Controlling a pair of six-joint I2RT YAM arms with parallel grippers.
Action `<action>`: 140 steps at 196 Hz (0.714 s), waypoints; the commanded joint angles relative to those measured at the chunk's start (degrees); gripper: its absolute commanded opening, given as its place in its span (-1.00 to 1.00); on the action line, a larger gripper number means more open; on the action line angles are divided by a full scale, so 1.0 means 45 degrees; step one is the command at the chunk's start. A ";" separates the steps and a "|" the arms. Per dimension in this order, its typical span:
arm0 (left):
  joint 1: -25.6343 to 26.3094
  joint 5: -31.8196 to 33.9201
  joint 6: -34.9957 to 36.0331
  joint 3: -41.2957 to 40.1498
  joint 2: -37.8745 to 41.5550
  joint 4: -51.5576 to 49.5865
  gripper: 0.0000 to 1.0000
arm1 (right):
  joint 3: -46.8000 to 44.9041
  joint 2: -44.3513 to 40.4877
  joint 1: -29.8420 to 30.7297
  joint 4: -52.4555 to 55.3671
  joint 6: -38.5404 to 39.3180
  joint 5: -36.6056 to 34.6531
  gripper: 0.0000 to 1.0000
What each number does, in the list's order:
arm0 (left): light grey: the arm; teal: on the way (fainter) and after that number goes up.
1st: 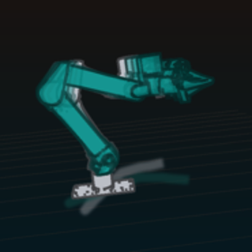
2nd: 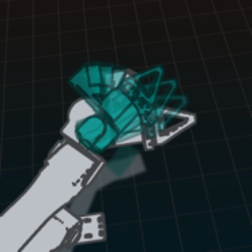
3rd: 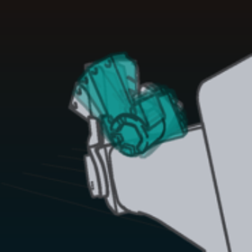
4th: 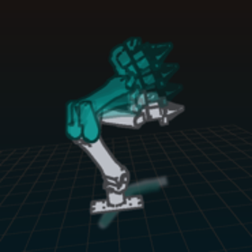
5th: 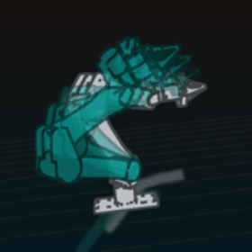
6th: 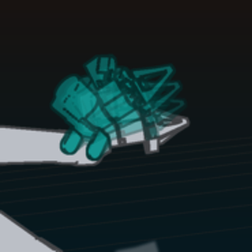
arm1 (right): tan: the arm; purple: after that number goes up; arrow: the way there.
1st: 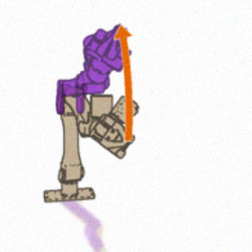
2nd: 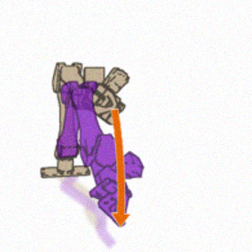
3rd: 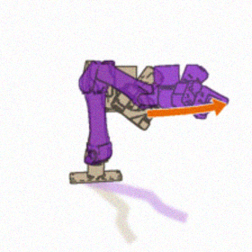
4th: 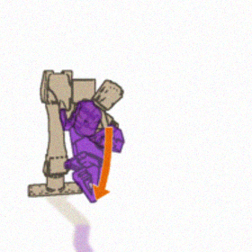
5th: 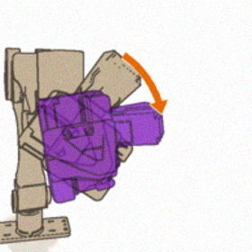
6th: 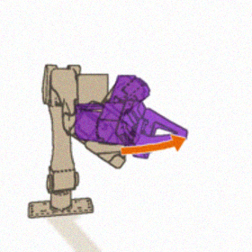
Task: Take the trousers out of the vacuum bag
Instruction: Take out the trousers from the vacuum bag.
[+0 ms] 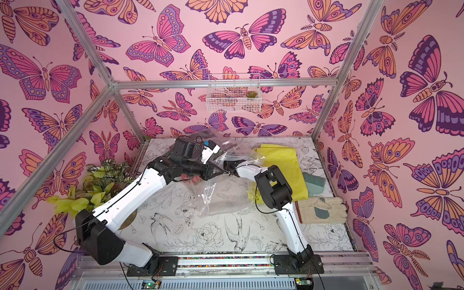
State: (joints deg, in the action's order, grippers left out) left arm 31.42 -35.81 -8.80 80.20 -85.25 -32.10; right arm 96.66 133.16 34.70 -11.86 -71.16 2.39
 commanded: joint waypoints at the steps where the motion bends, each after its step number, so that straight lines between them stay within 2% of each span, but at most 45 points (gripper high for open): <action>1: 0.0362 -0.1458 0.0292 -0.0128 0.0041 -0.1481 -1.00 | -0.0419 -0.0748 -0.0142 -0.0519 0.0554 0.0566 -1.00; 47: 0.0362 -0.0154 0.0498 -0.0055 0.0374 -0.1825 -1.00 | -0.1539 -0.2131 -0.0006 -0.1573 0.0910 0.0737 -1.00; 83: 0.0362 0.0327 0.0244 0.0282 0.0312 -0.2020 -1.00 | -0.2453 -0.3196 0.0138 -0.1857 0.0968 0.0821 -1.00; 140: 0.0362 0.0876 -0.0046 -0.0141 0.0463 -0.1979 -1.00 | -0.4289 -0.4956 0.0317 -0.2359 0.1295 0.0908 -1.00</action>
State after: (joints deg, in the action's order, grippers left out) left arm 32.93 -34.17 -8.19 80.75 -84.75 -38.24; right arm 79.07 117.01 35.75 -17.93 -67.35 5.06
